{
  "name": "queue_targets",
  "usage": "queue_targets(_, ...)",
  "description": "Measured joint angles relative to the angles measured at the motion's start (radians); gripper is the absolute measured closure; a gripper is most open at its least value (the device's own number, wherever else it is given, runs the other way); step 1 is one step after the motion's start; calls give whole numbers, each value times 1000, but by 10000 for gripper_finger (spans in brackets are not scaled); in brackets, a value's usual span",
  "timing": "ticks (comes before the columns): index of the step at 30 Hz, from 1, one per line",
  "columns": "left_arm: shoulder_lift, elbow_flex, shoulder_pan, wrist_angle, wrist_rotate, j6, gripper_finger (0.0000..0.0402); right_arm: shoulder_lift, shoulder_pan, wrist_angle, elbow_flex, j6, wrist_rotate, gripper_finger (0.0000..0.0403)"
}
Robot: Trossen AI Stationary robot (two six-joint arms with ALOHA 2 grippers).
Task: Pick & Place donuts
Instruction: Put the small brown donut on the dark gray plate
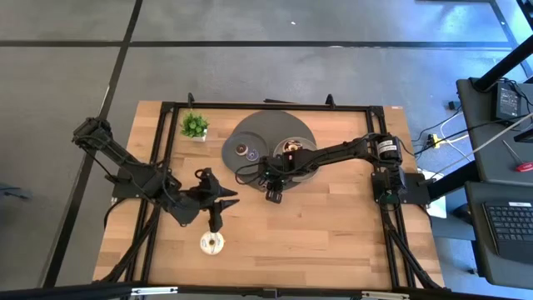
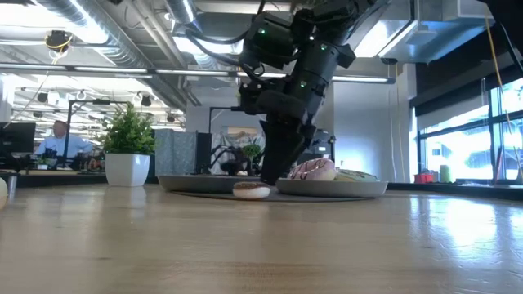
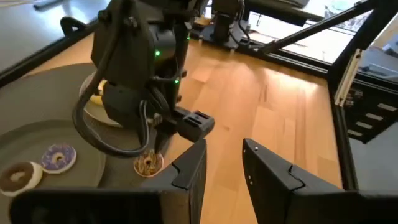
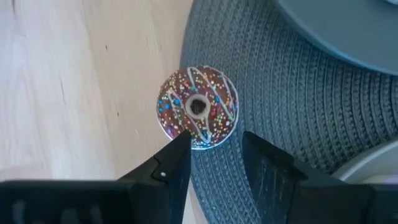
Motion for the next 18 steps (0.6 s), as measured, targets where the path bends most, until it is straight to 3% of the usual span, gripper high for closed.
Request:
queue_targets(9, 82, -37, 27, -21, -47, -78, 297, -87, 1, -172, 52, -1, 1, 257)
queue_targets(14, 152, -39, 71, -6, -55, -109, 301, -273, 19, -183, -35, 2, 5, 257)
queue_targets(18, 207, -39, 118, 60, -54, -17, 301, -459, 58, -167, -151, 51, 52, 257)
